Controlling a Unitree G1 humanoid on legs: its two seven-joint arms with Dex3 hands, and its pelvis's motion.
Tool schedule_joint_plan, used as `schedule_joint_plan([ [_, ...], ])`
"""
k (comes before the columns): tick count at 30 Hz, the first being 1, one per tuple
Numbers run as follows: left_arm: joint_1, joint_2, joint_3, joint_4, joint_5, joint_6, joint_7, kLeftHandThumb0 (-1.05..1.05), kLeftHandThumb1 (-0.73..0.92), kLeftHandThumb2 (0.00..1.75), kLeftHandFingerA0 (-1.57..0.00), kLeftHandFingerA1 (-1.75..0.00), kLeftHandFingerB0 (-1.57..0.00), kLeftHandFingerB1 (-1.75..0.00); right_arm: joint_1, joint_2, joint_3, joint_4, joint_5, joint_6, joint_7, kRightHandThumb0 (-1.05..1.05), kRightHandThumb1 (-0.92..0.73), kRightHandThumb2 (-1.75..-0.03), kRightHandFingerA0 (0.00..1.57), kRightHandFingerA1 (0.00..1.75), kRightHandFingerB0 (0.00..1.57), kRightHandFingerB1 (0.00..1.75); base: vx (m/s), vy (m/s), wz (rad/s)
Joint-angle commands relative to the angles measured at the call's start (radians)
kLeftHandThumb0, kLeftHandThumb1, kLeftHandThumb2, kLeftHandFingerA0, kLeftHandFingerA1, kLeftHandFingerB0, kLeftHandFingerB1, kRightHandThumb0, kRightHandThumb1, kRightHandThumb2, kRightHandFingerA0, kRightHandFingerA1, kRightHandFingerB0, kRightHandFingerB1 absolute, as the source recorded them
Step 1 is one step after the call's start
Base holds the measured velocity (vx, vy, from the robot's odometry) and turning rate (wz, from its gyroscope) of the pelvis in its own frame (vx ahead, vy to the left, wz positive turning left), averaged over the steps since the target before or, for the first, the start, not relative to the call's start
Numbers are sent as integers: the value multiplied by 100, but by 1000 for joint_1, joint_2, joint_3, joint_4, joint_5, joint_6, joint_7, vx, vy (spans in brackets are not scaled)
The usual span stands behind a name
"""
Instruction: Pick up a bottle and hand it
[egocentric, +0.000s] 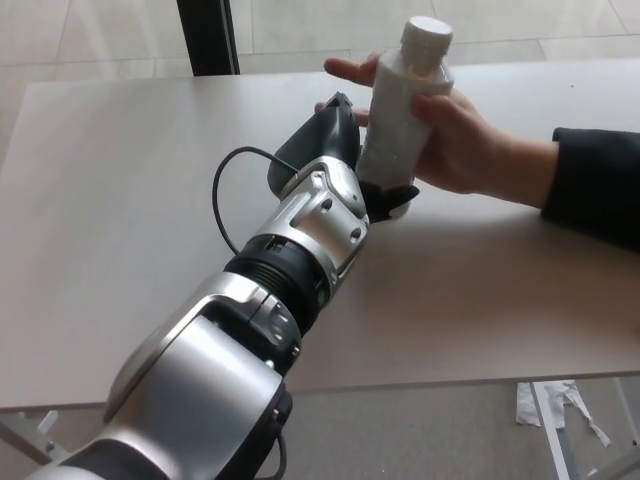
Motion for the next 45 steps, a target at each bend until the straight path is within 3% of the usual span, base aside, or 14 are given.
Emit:
schedule_joint_plan([
  [1,-54,-203,-13,-7,11,91,-55,-73,40,77,0,-36,0,-5,6,-4,-19,-11,3,22,-18,-61,-66,-60,41,70,38,49,0,0,0],
  [5,-53,-197,-19,-15,16,89,-52,-76,39,75,0,-39,0,-1,7,-10,-16,2,-9,1,-14,-63,-49,-95,41,71,32,59,0,0,0],
  [12,-16,-138,25,-113,-24,74,-73,-70,37,74,0,-33,0,-4,8,-4,-16,3,-7,3,-18,-61,-66,-61,40,70,35,49,0,0,0],
  [19,347,155,-107,-948,-4,145,-281,-87,52,84,0,-21,0,0,27,0,-32,3,5,4,-20,-62,-49,-95,42,69,32,58,0,0,0],
  [25,886,538,183,-1693,-92,27,-464,-75,66,59,-5,-50,-5,-28,35,-4,-57,6,28,24,-21,-59,-51,-96,44,69,31,57,0,0,0],
  [26,1000,555,377,-1731,-131,-8,-500,-80,51,90,-8,-55,-5,-40,32,-11,-77,15,39,32,-25,-58,-49,-96,44,69,32,58,0,0,0],
  [32,1213,621,1154,-1461,-314,-136,-476,-78,62,60,-86,-66,-26,-47,14,-44,-120,44,58,67,-37,-58,-50,-96,50,70,30,57,0,0,0],
  [33,1233,647,1235,-1353,-335,-174,-439,-90,52,70,-91,-72,-32,-54,16,-44,-128,42,68,74,-37,-55,-64,-64,50,66,35,49,0,0,0],
  [35,1270,691,1375,-1197,-364,-170,-365,-79,67,60,-70,-75,-30,-56,23,-52,-136,46,66,70,-34,-57,-49,-94,47,71,34,60,0,0,0],
  [36,1279,713,1434,-1126,-392,-163,-331,-77,51,95,-67,-81,-28,-63,27,-57,-146,66,68,57,-28,-57,-49,-94,46,70,33,59,0,0,0],
  [40,1301,740,1571,-1006,-461,-207,-234,-82,72,61,-71,-104,-44,-87,35,-59,-171,80,79,64,-40,-58,-63,-62,50,70,35,51,0,0,0],
  [41,1300,753,1594,-967,-479,-233,-222,-74,60,109,-73,-97,-42,-80,41,-56,-178,76,81,72,-49,-58,-47,-93,48,71,33,59,0,0,0],
  [42,1288,781,1608,-898,-499,-255,-213,-75,77,62,-68,-107,-40,-89,47,-53,-186,74,83,76,-56,-57,-62,-62,50,70,35,51,0,0,0],
  [45,1282,817,1611,-782,-517,-285,-198,-76,76,62,-70,-104,-41,-90,59,-47,-194,53,89,83,-58,-55,-63,-65,50,71,35,53,0,0,0],
])
